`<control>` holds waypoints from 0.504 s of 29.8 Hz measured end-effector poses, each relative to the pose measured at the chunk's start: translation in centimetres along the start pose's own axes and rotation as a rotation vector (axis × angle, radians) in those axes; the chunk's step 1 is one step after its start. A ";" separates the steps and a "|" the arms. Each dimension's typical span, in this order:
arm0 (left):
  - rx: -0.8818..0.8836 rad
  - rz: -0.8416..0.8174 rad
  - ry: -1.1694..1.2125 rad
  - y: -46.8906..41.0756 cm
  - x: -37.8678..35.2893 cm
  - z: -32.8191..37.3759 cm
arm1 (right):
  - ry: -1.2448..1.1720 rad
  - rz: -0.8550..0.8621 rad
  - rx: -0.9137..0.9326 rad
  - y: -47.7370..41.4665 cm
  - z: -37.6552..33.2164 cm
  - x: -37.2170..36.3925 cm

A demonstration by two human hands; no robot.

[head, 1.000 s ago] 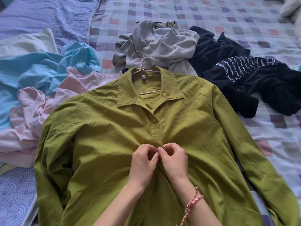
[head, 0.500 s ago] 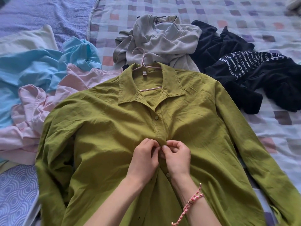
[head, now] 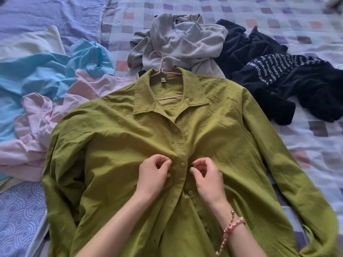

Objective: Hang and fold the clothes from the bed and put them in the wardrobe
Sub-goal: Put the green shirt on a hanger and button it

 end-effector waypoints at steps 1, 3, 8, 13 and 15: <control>-0.092 0.064 -0.048 1.0 0.1 -0.5 | 0.046 0.022 0.040 0.3 0.1 0.7; -0.243 0.089 -0.160 3.6 0.0 -1.7 | 0.123 0.010 0.119 1.0 0.5 1.8; -0.429 0.030 -0.562 6.9 -1.4 -4.1 | 0.474 -0.204 0.399 3.2 1.7 2.0; -0.421 0.103 -0.652 7.3 -2.1 -4.1 | 0.604 -0.254 0.506 3.5 1.4 1.3; -0.410 0.109 -0.642 7.5 -1.5 -4.1 | 0.613 -0.275 0.511 3.4 1.5 1.1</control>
Point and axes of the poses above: each hand's wrist, its own y-axis away from the middle knuckle, its own x-axis out of the back of the hand, z = x × y, the point moved 2 cm from there along -y, towards the middle knuckle, and after that the axes turned 14 degrees about z, right-handed, at the moved point
